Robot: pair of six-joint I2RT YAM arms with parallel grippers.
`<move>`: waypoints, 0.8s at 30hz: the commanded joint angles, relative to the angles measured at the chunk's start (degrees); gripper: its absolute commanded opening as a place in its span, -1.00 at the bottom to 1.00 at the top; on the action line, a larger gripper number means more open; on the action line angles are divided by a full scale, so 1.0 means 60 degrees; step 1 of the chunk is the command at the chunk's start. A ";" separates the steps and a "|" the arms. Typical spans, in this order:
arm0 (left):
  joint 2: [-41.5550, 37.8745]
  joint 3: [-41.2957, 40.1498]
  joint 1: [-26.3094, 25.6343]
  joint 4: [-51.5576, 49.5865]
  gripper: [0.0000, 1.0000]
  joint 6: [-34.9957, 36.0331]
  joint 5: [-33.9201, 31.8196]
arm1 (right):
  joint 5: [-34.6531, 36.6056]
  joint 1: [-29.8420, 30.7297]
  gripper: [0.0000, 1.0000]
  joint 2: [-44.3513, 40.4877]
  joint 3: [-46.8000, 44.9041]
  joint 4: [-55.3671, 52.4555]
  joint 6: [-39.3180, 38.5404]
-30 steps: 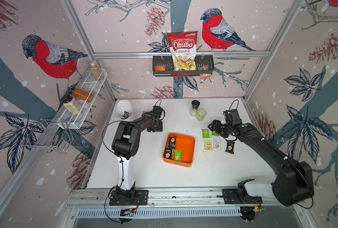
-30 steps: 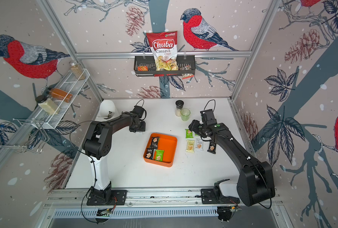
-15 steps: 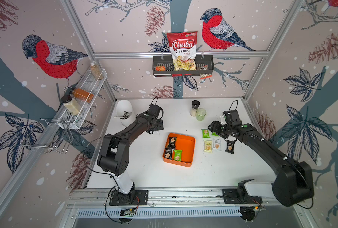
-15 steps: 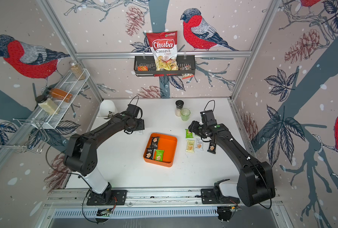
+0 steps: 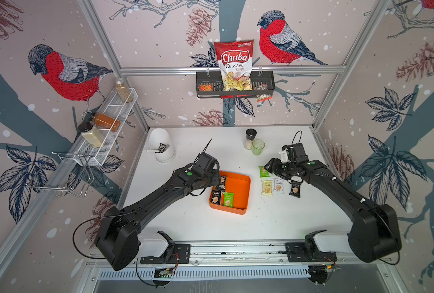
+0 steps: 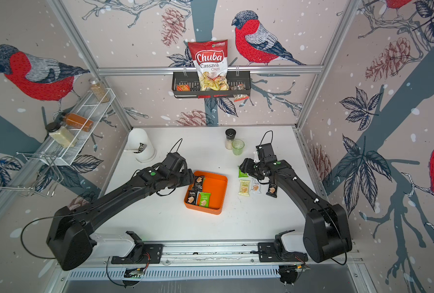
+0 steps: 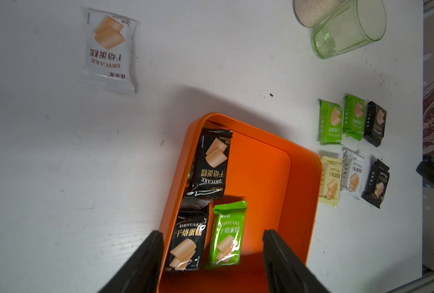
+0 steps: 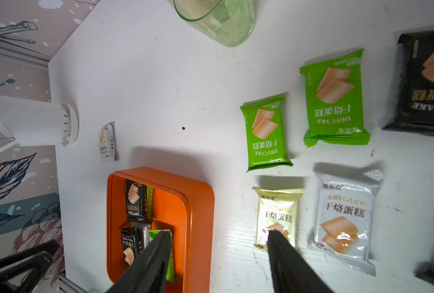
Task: Take the cookies out of the storage box
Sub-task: Place the cookie at the center of the board, then pick up the cookie from the storage box.
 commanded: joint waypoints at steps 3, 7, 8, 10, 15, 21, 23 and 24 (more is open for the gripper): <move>-0.0252 -0.0408 -0.0973 0.0106 0.33 -0.1143 -0.0280 | -0.0220 0.0092 0.32 -0.0085 -0.0174 0.0169 -0.0277; 0.0282 -0.0234 -0.1676 -0.0014 0.33 -0.1335 -0.0500 | -0.0275 0.0117 0.32 -0.0302 -0.0375 0.0184 -0.0275; 0.0473 -0.0143 -0.1801 -0.0053 0.34 -0.1350 -0.0530 | -0.0277 0.0115 0.32 -0.0375 -0.0433 0.0185 -0.0277; 0.0833 0.0003 -0.1967 -0.0052 0.34 -0.1367 -0.0550 | -0.0249 0.0096 0.32 -0.0518 -0.0525 0.0152 -0.0306; 0.1774 0.0604 -0.2122 -0.0246 0.34 -0.1152 -0.0565 | -0.0075 0.0035 0.32 -0.0846 -0.0782 0.0023 -0.0328; 0.3233 0.1659 -0.2336 -0.1124 0.34 -0.0698 -0.0867 | -0.0083 -0.0202 0.32 -0.1440 -0.1059 -0.0025 -0.0267; 0.3691 0.1995 -0.2402 -0.1399 0.34 -0.0579 -0.0987 | -0.0071 -0.0274 0.32 -0.1538 -0.1109 -0.0068 -0.0269; 0.3926 0.2135 -0.2437 -0.1541 0.34 -0.0560 -0.1020 | -0.0064 -0.0308 0.32 -0.1573 -0.1112 -0.0083 -0.0266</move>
